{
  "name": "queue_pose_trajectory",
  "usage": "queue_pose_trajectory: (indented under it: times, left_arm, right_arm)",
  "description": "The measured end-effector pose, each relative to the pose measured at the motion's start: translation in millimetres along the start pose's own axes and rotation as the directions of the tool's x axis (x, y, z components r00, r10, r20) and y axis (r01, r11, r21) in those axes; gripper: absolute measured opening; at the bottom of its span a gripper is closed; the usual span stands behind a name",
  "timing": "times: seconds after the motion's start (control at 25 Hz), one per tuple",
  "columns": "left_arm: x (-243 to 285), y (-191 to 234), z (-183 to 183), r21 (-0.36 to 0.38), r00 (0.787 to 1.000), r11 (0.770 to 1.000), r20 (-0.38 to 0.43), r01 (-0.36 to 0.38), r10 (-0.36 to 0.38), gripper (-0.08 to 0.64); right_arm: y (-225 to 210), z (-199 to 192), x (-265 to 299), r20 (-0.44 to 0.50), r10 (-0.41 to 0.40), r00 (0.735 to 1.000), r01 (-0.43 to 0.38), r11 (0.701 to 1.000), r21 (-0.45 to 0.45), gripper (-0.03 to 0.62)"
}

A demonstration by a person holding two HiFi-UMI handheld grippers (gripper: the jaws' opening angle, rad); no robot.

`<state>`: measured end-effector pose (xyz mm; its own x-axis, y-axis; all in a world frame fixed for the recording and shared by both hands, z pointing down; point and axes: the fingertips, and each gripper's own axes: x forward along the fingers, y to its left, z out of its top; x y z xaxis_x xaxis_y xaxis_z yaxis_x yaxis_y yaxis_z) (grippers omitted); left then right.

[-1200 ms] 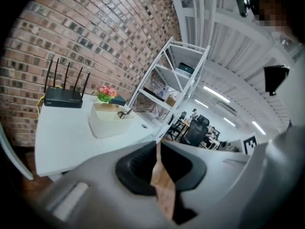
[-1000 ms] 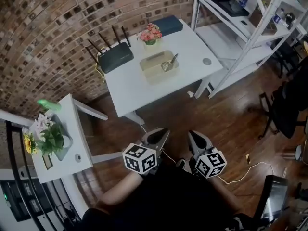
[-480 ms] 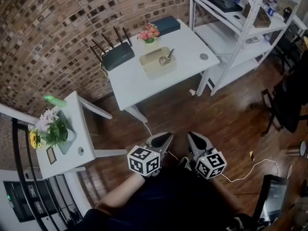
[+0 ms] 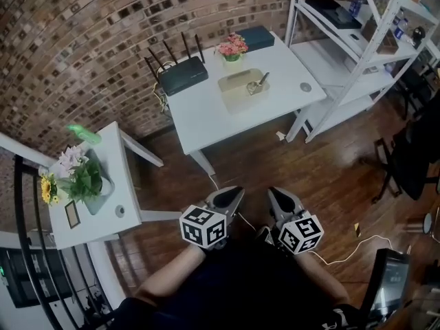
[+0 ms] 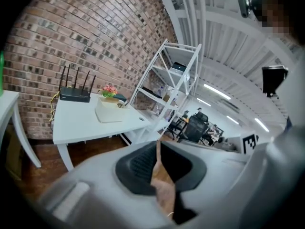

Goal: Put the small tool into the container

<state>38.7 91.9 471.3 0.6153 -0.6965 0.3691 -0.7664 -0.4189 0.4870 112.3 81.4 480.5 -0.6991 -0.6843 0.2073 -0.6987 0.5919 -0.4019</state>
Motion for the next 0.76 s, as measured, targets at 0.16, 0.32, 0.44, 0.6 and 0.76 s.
queue_pose_trajectory:
  times: [0.16,0.32,0.44,0.6,0.76]
  left_arm:
    - [-11,15,11,0.0,1.0,1.0,0.02,0.002,-0.002,0.028]
    - [-18,31,18,-0.015,0.999,1.0,0.033,0.008,-0.008,0.028]
    - [-19,37,25,-0.01,0.999,1.0,0.039,0.03,-0.029,0.027]
    - [-21,47,32,-0.01,0.998,0.999,0.042,0.049,-0.048,0.026]
    - [-26,58,37,-0.005,0.997,0.998,0.041,0.061,-0.061,0.026]
  right_arm:
    - [12,2,16,-0.01,0.001,1.0,-0.001,1.0,-0.024,0.012]
    - [19,6,28,-0.012,-0.014,1.0,0.014,0.999,-0.046,0.012]
    - [24,9,36,-0.011,-0.027,1.0,0.026,0.998,-0.063,0.011]
    - [28,12,44,-0.006,-0.048,0.999,0.047,0.996,-0.076,0.012]
    - [34,12,54,-0.002,-0.065,0.998,0.065,0.994,-0.083,0.011]
